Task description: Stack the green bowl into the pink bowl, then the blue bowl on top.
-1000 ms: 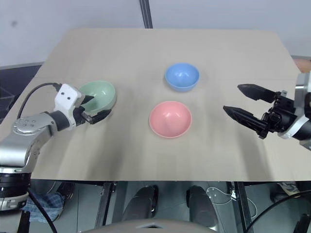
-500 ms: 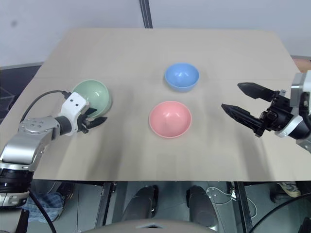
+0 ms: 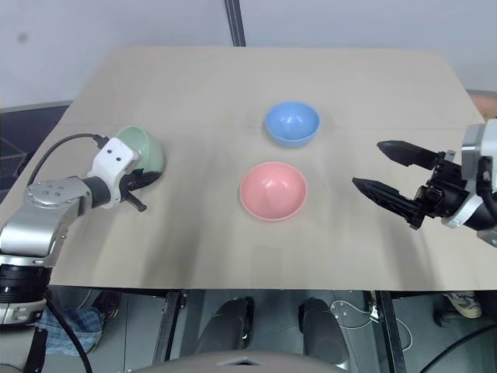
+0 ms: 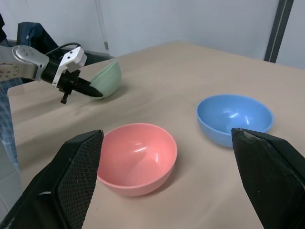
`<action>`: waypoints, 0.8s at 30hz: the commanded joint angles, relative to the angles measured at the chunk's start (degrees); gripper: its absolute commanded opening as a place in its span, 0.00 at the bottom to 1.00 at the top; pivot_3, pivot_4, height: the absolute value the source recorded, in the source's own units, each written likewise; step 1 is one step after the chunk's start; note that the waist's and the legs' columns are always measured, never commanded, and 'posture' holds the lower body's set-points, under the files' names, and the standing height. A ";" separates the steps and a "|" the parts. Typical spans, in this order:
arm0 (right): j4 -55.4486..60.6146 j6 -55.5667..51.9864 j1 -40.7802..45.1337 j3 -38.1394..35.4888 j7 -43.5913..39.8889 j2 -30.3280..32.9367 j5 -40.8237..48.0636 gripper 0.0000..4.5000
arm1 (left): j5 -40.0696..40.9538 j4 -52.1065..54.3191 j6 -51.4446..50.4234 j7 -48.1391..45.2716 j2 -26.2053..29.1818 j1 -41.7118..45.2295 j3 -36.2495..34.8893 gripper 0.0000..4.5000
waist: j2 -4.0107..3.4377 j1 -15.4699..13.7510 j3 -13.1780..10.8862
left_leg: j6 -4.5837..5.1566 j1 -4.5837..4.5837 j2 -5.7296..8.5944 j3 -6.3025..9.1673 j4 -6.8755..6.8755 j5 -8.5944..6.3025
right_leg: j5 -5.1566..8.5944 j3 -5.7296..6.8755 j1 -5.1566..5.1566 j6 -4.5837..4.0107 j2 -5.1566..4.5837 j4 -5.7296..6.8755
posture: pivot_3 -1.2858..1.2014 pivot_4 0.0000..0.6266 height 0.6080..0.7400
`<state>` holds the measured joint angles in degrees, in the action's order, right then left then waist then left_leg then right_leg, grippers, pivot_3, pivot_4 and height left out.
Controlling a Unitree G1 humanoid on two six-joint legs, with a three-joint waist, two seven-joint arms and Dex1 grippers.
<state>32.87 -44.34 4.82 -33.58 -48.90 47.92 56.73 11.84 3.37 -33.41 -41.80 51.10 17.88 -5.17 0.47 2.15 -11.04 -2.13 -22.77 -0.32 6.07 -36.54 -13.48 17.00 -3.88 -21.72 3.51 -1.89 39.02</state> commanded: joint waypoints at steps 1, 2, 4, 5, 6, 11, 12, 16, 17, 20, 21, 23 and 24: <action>1.27 2.03 -0.01 -0.57 -0.26 1.06 0.56 1.00 | -0.01 0.13 2.85 -3.71 0.73 1.45 1.13 0.01 | 0.00 -0.02 0.00 | 0.00 0.00 0.00 0.00 0.00 0.00 | 0.00 0.00 0.00 0.00 0.00 0.01 | 0.52 0.24 1.00; 1.13 2.22 -0.03 -0.37 -0.30 1.11 0.40 1.00 | 0.19 0.81 4.25 -5.71 1.10 2.22 1.83 0.01 | 0.01 -0.13 0.00 | 0.00 -0.01 0.00 0.01 -0.01 0.00 | 0.00 0.01 0.00 0.00 0.00 0.01 | 0.52 0.24 1.00; 0.84 2.64 0.04 0.14 -0.30 1.18 0.18 1.00 | 0.19 2.06 8.35 -10.23 2.01 3.79 3.45 0.01 | 0.03 -0.24 -0.02 | 0.00 -0.06 0.01 0.02 -0.03 0.00 | 0.00 0.04 0.00 0.00 0.00 -0.01 | 0.52 0.24 1.00; 0.69 2.80 0.15 0.44 -0.30 1.19 0.07 1.00 | 0.00 2.76 10.98 -12.85 2.66 4.46 4.38 0.01 | 0.03 -0.21 -0.02 | 0.00 -0.07 0.01 0.04 -0.04 0.00 | 0.00 0.04 0.00 0.00 0.00 -0.02 | 0.52 0.24 1.00; 0.56 2.97 0.21 0.73 -0.35 1.19 -0.04 1.00 | -0.08 3.70 13.55 -15.80 3.47 5.24 5.42 0.01 | 0.08 -0.16 -0.05 | 0.00 -0.07 0.01 0.02 -0.03 0.00 | 0.00 0.04 0.00 0.00 0.00 -0.03 | 0.52 0.24 1.00; -0.47 4.21 0.88 2.54 -0.68 1.36 -0.90 1.00 | -3.70 2.55 26.22 -26.22 4.99 12.26 11.78 0.01 | 0.09 -0.15 -0.06 | -0.01 -0.11 0.00 0.01 -0.01 0.00 | 0.00 0.04 -0.02 -0.01 0.00 -0.09 | 0.52 0.24 1.00; -0.63 4.43 0.99 2.86 -0.79 1.36 -1.12 1.00 | -4.11 1.96 28.67 -27.98 4.68 13.95 12.86 0.01 | 0.10 -0.14 -0.06 | -0.01 -0.11 0.01 0.01 -0.01 0.00 | 0.00 0.04 -0.02 0.00 0.00 -0.08 | 0.52 0.24 1.00; -1.12 5.11 1.39 3.90 -1.01 1.50 -1.68 1.00 | -4.93 -0.60 38.93 -34.31 1.97 20.63 16.87 0.01 | 0.09 -0.10 -0.06 | 0.00 -0.10 0.01 0.00 -0.03 0.00 | 0.00 0.03 -0.02 0.00 0.01 -0.06 | 0.52 0.24 1.00; -1.20 5.22 1.40 3.95 -1.10 1.56 -1.74 1.00 | -5.11 -1.16 41.40 -35.80 1.16 22.03 17.89 0.01 | 0.09 -0.09 -0.06 | 0.00 -0.11 0.01 0.00 -0.03 0.00 | 0.00 0.03 -0.02 0.00 0.02 -0.06 | 0.52 0.24 1.00; -1.56 5.46 1.36 3.82 -1.62 1.87 -1.77 1.00 | -5.53 -2.65 48.00 -40.23 -0.80 24.89 20.65 0.01 | 0.10 -0.06 -0.06 | 0.00 -0.14 0.01 0.00 -0.05 0.00 | 0.00 0.04 -0.02 0.00 0.03 -0.07 | 0.52 0.24 1.00; -1.63 5.56 1.28 3.76 -1.76 1.94 -1.72 1.00 | -6.07 -3.40 50.66 -41.02 -1.60 25.64 21.53 0.01 | 0.10 0.10 -0.06 | 0.00 -0.13 0.01 0.00 -0.05 0.00 | 0.00 0.03 -0.02 0.00 0.03 -0.08 | 0.52 0.24 1.00; -1.76 5.91 1.17 3.93 -1.83 1.92 -1.92 1.00 | -8.32 -6.14 57.08 -40.71 -4.16 27.50 23.35 0.01 | 0.10 0.12 -0.06 | 0.00 -0.12 0.01 -0.01 -0.05 0.00 | 0.00 0.02 -0.02 0.00 0.04 -0.07 | 0.52 0.24 1.00; -1.66 6.07 1.08 4.03 -1.76 1.80 -1.99 1.00 | -9.12 -7.29 59.11 -40.36 -5.60 28.31 24.07 0.01 | 0.10 0.08 -0.06 | 0.00 -0.12 0.01 0.00 -0.06 0.00 | 0.00 0.02 -0.02 0.00 0.04 -0.05 | 0.52 0.24 1.00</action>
<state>30.42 -39.74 5.52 -28.85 -50.28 49.15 54.50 4.24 -2.61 20.23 -82.46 46.97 44.15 18.32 0.57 2.23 -11.11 -2.13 -22.90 -0.31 6.07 -36.63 -13.48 17.00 -3.85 -21.74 3.51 -1.84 38.97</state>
